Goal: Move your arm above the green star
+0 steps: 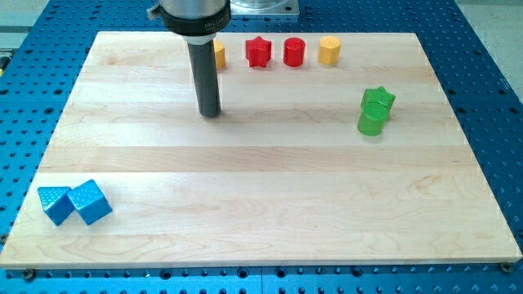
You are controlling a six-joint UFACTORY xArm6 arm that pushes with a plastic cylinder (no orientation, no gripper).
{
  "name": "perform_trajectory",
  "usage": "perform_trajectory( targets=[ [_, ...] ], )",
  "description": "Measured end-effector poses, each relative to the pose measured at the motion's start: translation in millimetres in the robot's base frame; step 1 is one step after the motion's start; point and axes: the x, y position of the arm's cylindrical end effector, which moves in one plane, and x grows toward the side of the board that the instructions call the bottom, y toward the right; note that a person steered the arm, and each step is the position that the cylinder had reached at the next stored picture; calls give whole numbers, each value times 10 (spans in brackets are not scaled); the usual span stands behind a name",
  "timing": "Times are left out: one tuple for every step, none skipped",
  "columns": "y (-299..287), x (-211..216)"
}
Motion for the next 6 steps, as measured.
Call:
perform_trajectory(
  targets=[
    [102,53],
    [563,-65],
    [1411,-183],
    [2482,-468],
    [3027,-1281],
    [2910,-1959]
  ],
)
